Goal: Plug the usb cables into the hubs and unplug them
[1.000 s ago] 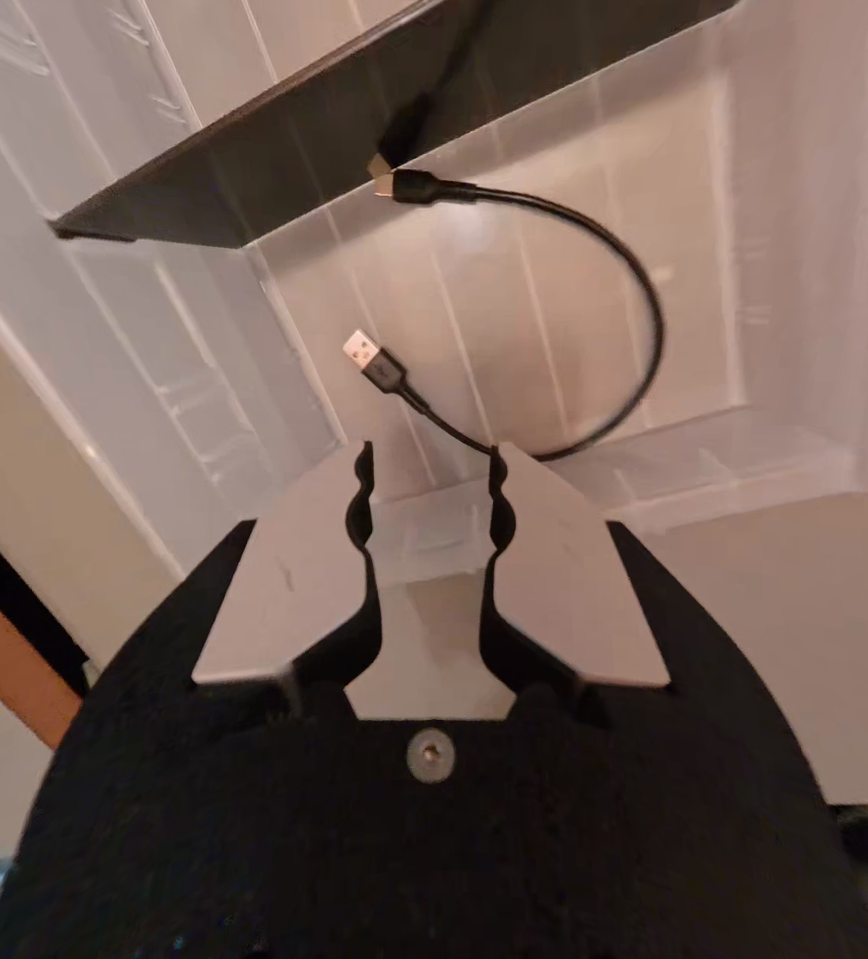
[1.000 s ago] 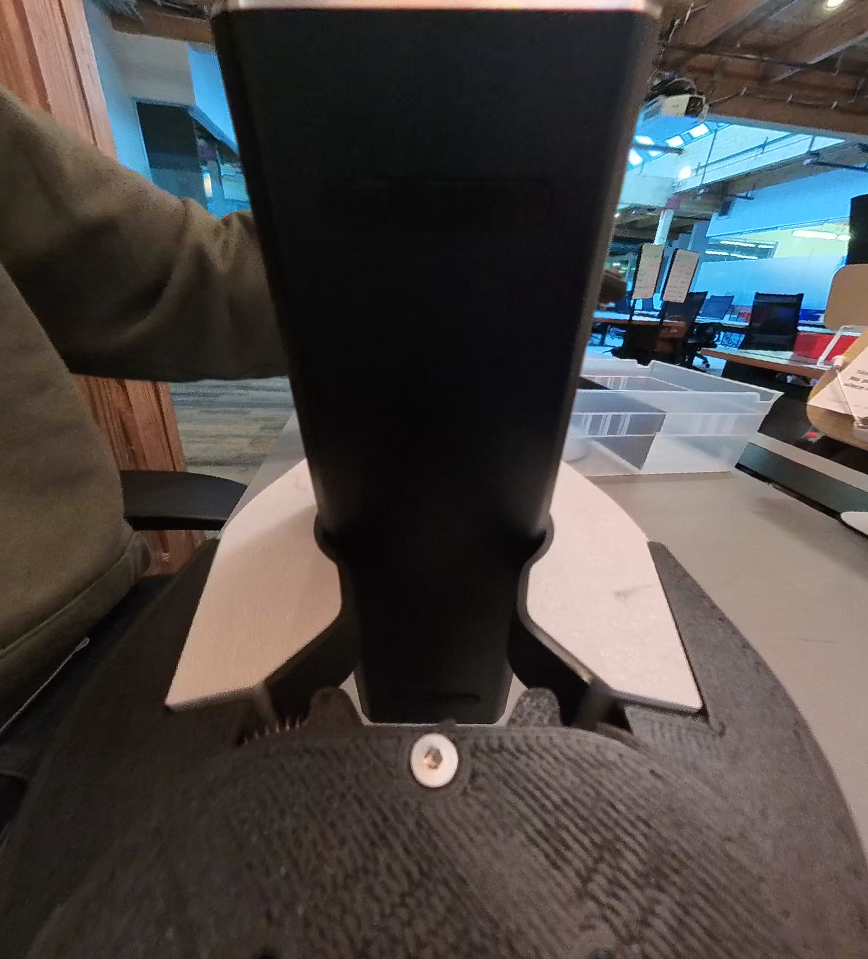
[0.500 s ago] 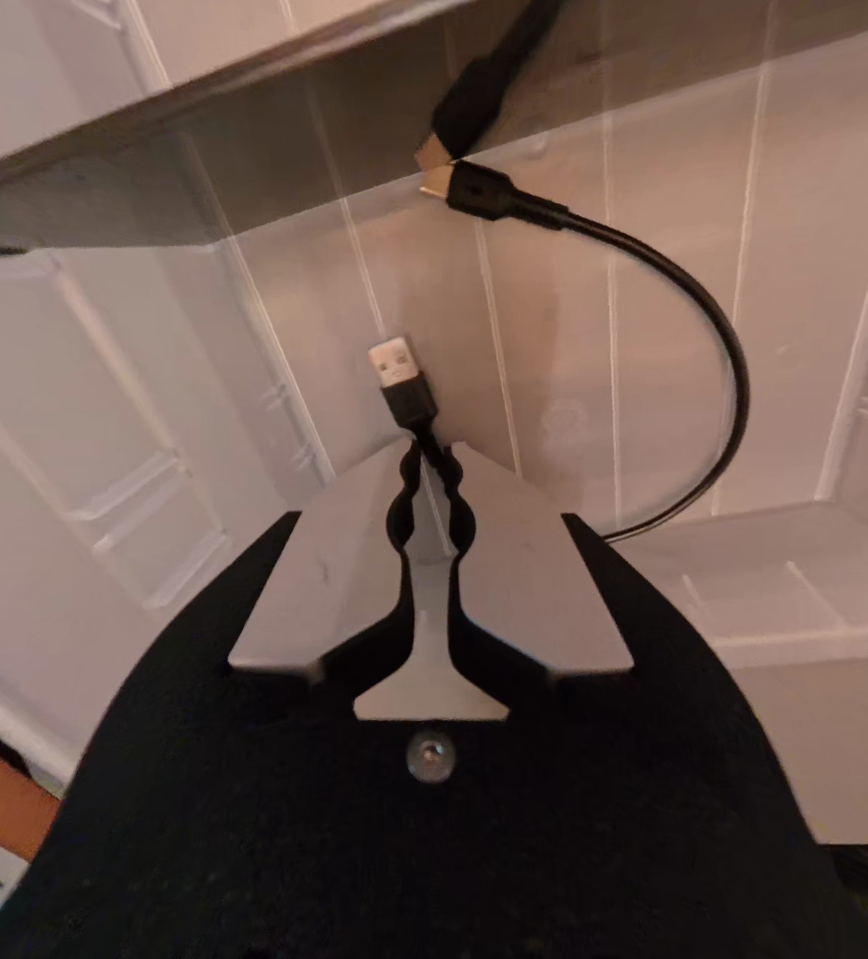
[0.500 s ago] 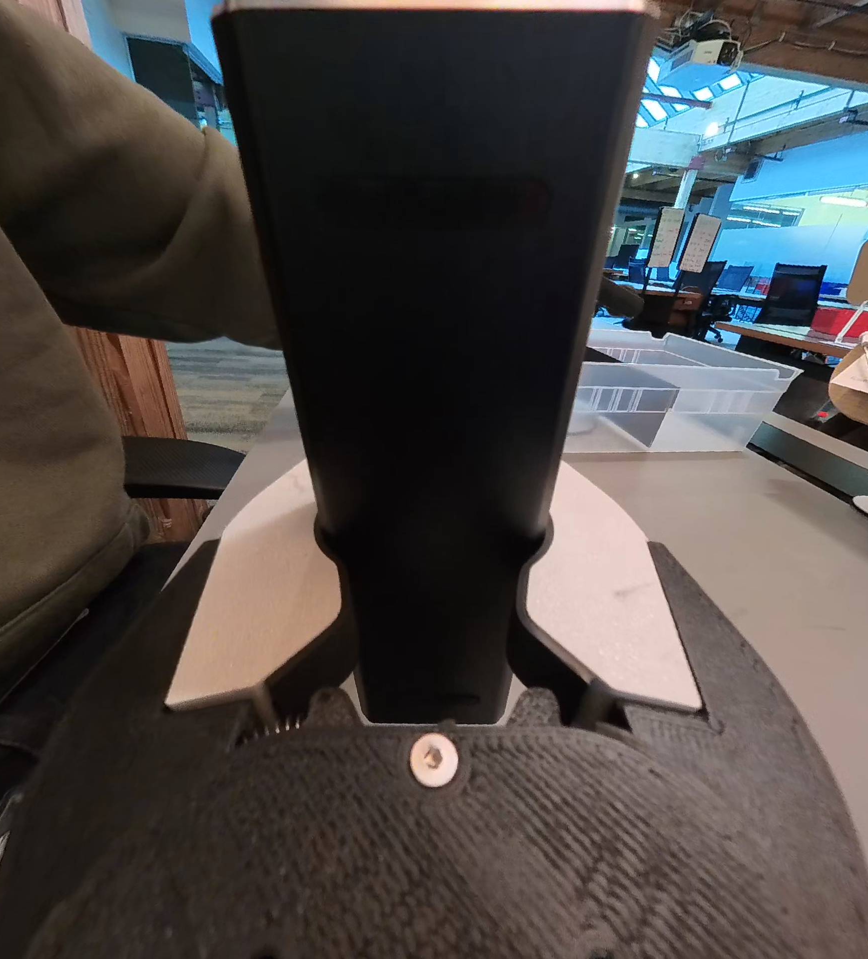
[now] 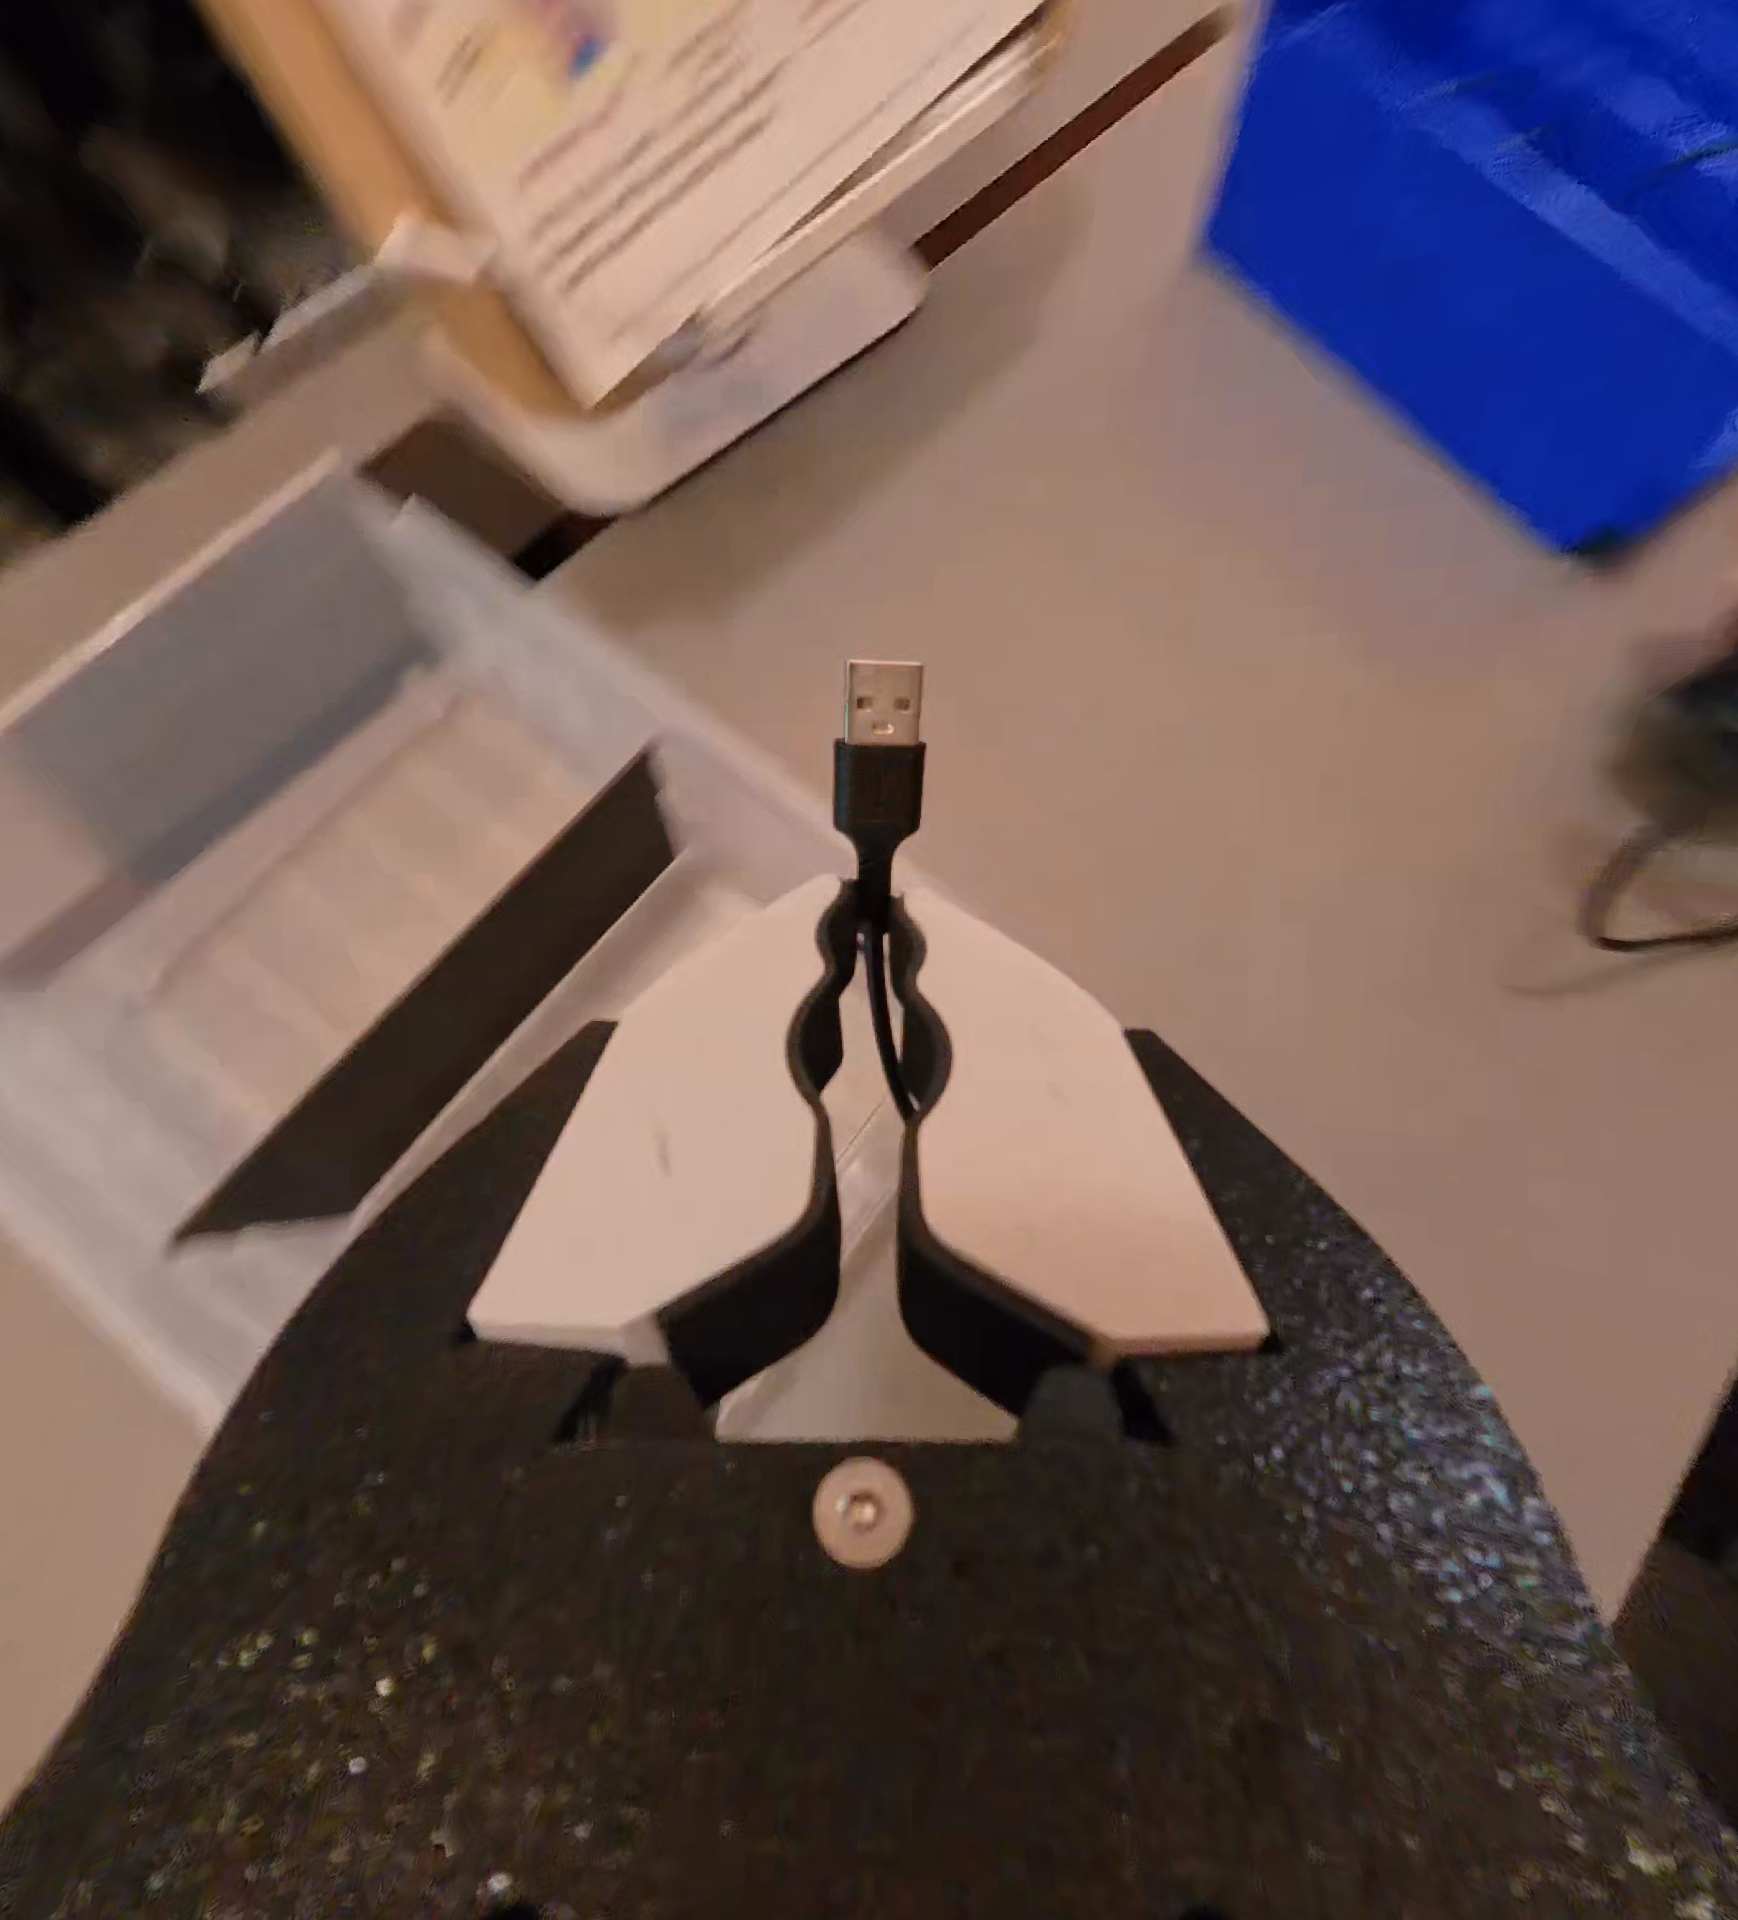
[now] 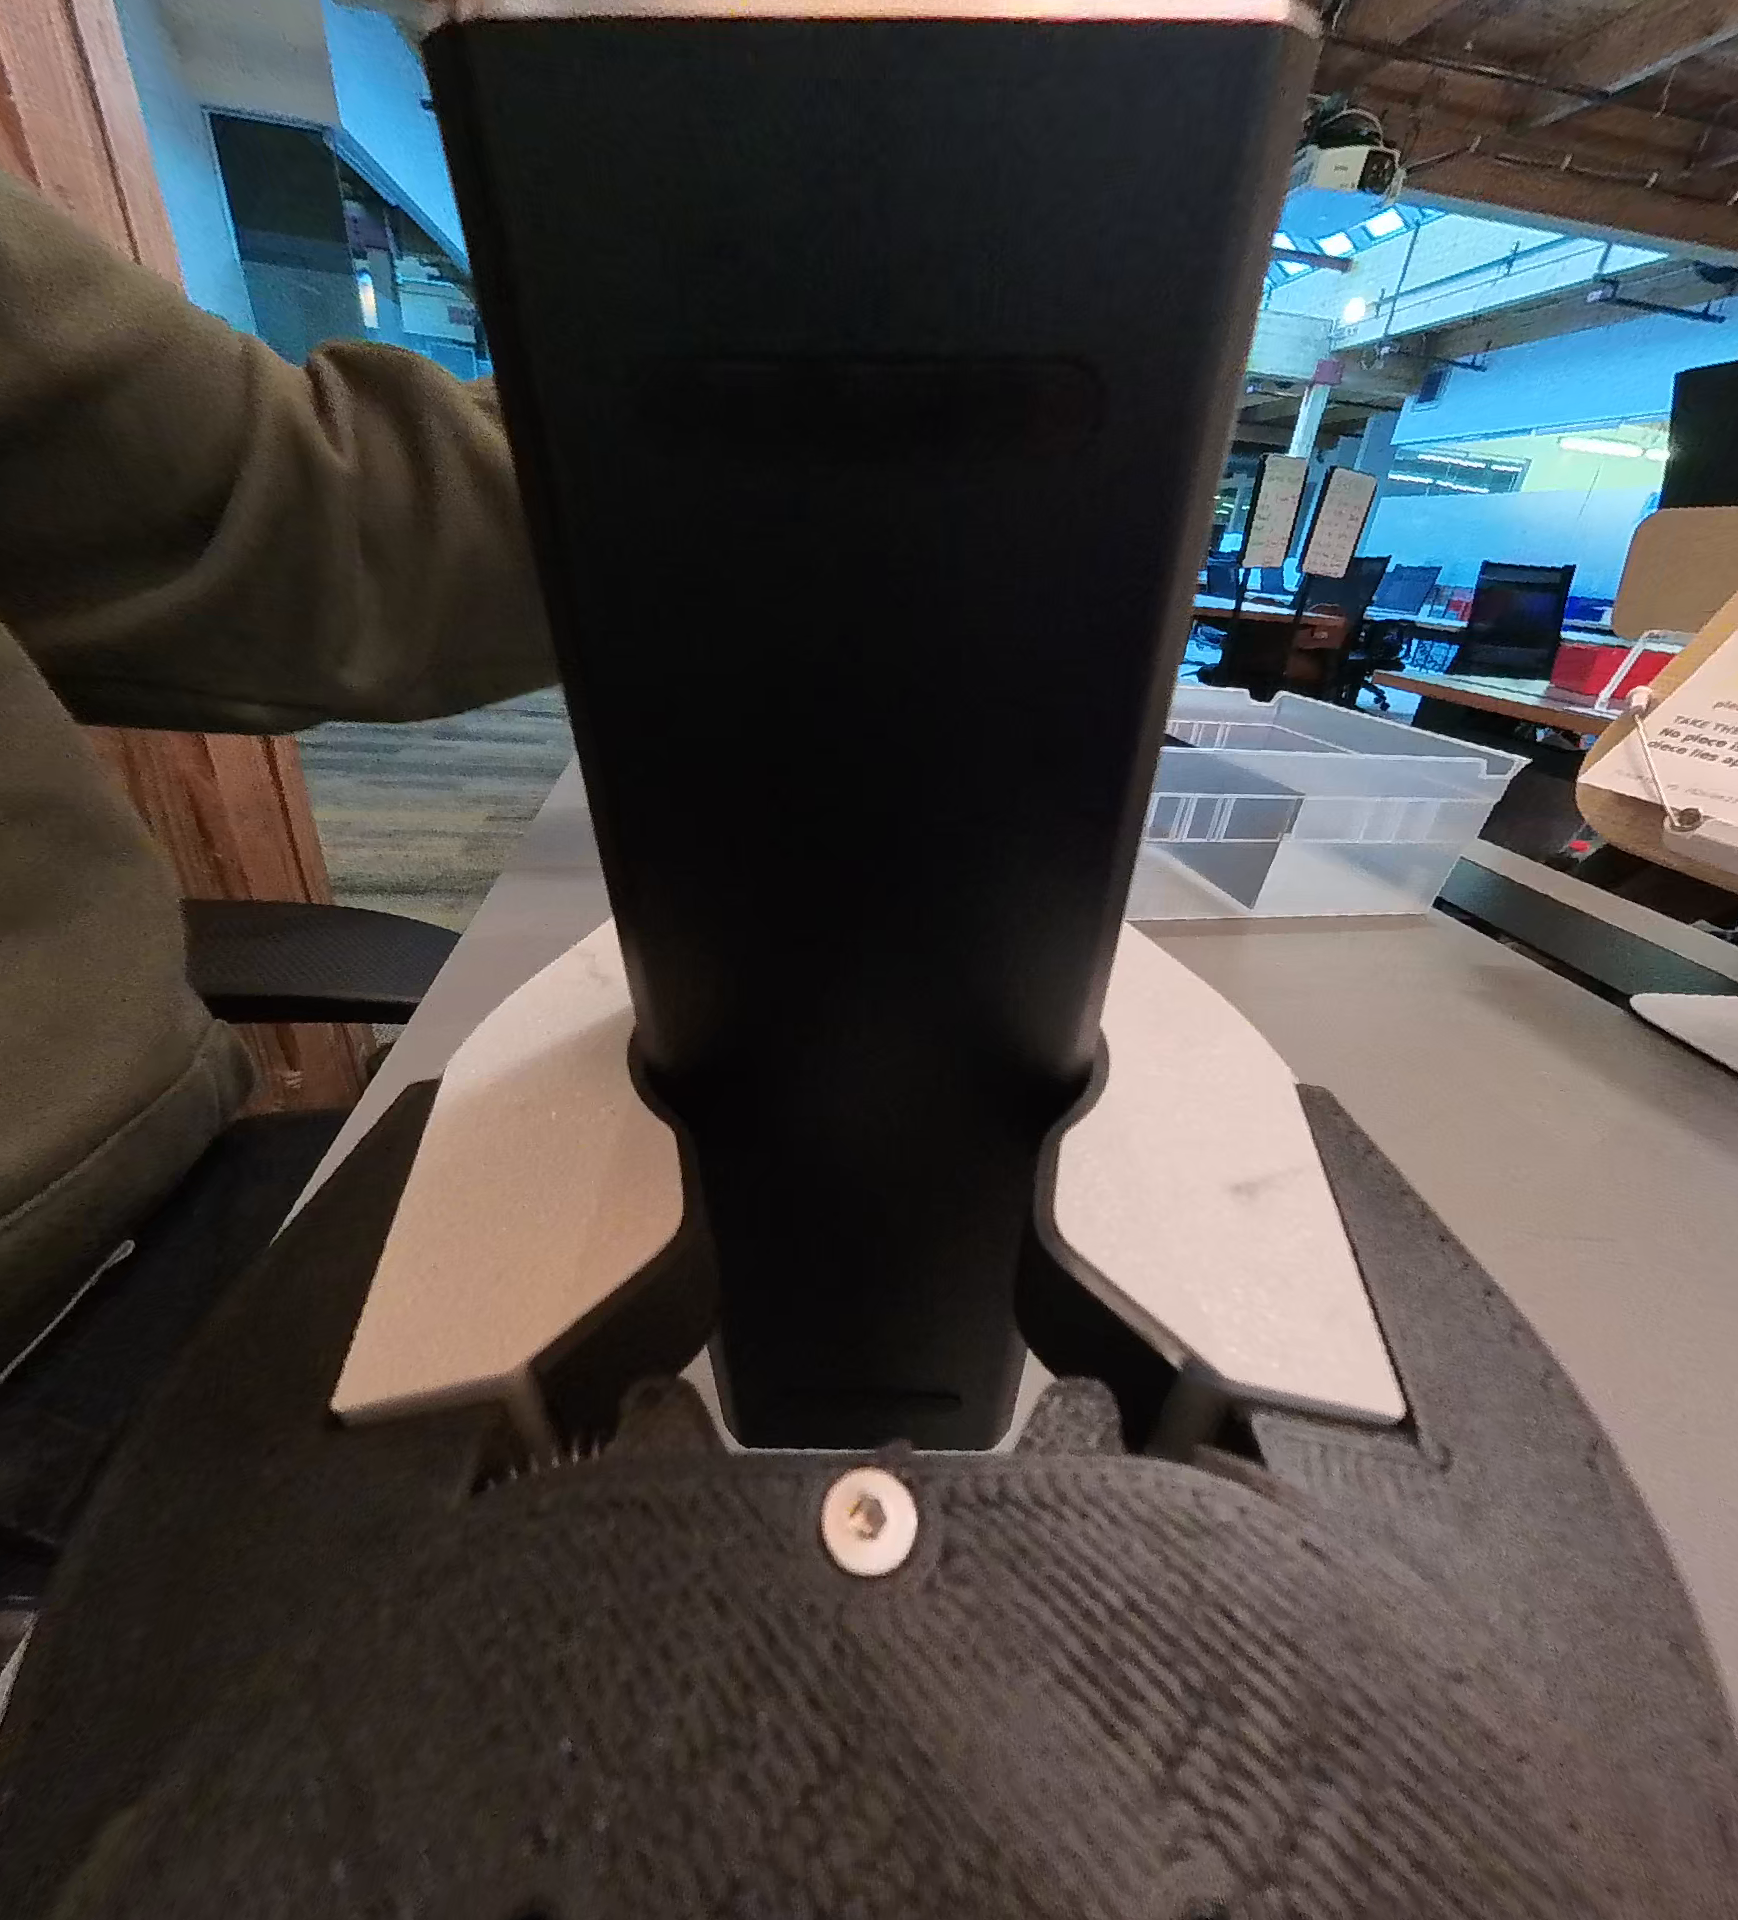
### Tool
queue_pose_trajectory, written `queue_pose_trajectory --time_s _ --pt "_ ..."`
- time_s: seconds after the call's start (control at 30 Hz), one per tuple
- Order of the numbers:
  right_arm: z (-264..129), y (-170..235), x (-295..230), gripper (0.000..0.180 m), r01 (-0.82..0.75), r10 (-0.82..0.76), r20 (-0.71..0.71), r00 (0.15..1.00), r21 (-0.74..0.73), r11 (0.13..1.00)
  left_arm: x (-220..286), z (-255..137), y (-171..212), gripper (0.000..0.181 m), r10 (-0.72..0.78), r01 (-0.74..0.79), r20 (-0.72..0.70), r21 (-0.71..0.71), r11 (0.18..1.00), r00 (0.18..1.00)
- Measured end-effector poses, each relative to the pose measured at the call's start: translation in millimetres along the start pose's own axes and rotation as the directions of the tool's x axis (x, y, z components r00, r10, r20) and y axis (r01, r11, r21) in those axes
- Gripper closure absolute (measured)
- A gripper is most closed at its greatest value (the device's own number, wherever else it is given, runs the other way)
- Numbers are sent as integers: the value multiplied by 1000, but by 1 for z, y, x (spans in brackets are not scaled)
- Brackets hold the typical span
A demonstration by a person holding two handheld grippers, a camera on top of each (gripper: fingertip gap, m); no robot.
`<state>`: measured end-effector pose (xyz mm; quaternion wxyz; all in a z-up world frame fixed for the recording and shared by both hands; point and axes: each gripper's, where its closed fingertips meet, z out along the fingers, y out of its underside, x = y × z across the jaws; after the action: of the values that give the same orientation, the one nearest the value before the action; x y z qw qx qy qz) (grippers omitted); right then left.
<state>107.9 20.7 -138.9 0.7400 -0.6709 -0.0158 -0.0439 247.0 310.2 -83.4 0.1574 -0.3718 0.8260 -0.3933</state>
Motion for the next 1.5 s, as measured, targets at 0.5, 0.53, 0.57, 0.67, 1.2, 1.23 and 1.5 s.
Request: queue_pose_trajectory --time_s 0.5,0.53,0.57,0.67,1.2,1.23,1.5 --pt "-8 -1 3 107 -8 8 -28 1000 16 1000 153 -27 -57 176 484 -369 -369 341 865 793" --pt "-8 -1 3 107 -5 5 -30 1000 15 1000 156 -28 -63 176 491 -368 -352 361 857 797" --pt "-9 -1 4 107 -4 5 -32 999 13 1000 160 -31 -70 176 496 -359 -342 391 848 798" --pt "-11 -2 6 108 -5 6 -39 999 14 1000 169 -31 -85 176 517 -348 -298 469 812 803" --pt "-17 1 17 108 -6 5 -101 995 -4 1000 157 87 -12 176 618 -749 596 -41 661 512" --pt "-19 1 18 108 -9 8 -108 994 -9 1000 166 97 3 176 650 -755 557 -63 653 517" --pt "-38 0 24 108 -15 13 -130 991 -10 1000 233 147 93 164 635 -634 6 -52 771 772"
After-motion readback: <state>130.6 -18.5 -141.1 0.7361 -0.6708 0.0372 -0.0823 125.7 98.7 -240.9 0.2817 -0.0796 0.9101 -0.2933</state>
